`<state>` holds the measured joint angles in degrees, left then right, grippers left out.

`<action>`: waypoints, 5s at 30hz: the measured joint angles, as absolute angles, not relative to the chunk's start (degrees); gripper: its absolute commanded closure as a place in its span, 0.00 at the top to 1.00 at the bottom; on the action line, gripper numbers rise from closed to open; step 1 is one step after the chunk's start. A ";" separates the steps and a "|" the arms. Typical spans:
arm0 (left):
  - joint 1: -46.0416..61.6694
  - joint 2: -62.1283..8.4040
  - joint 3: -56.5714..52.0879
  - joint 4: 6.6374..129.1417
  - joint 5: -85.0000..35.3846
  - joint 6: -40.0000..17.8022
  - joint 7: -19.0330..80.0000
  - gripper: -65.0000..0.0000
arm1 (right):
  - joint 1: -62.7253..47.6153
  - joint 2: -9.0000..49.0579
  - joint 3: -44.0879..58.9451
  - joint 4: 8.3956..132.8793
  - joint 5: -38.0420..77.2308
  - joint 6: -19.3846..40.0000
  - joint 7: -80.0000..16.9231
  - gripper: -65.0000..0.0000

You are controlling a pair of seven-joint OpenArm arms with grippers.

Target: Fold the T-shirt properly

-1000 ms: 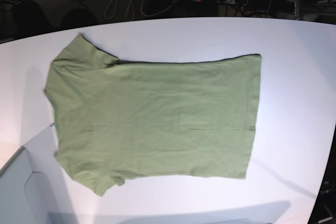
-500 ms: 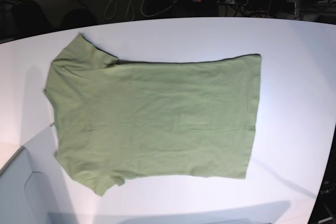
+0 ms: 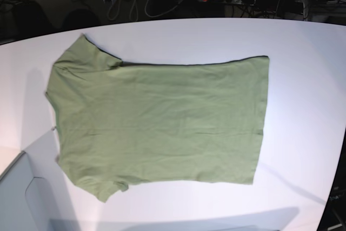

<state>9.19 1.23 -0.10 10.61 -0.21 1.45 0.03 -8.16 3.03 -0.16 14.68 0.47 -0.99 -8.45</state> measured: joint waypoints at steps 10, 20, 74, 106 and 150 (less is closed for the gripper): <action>9.19 1.23 0.27 10.61 -0.23 1.45 0.03 0.00 | -8.47 3.51 -0.16 14.79 0.45 -1.02 -8.43 0.00; 9.85 1.17 0.27 10.87 -0.23 1.48 -0.40 0.00 | -8.64 3.29 -0.16 14.79 0.45 -1.02 -5.74 0.00; 66.72 -15.35 -8.93 113.51 -23.79 0.45 0.95 0.00 | -61.73 16.84 6.90 117.51 0.19 -0.03 -20.75 0.00; 33.08 -10.41 -21.98 99.07 -26.20 0.14 12.29 0.54 | -51.68 13.17 8.73 120.46 0.05 10.26 -27.46 0.57; 27.75 -10.61 -17.04 88.16 -26.63 -0.25 8.78 0.00 | -48.71 13.04 8.62 120.42 0.05 10.24 -27.11 0.58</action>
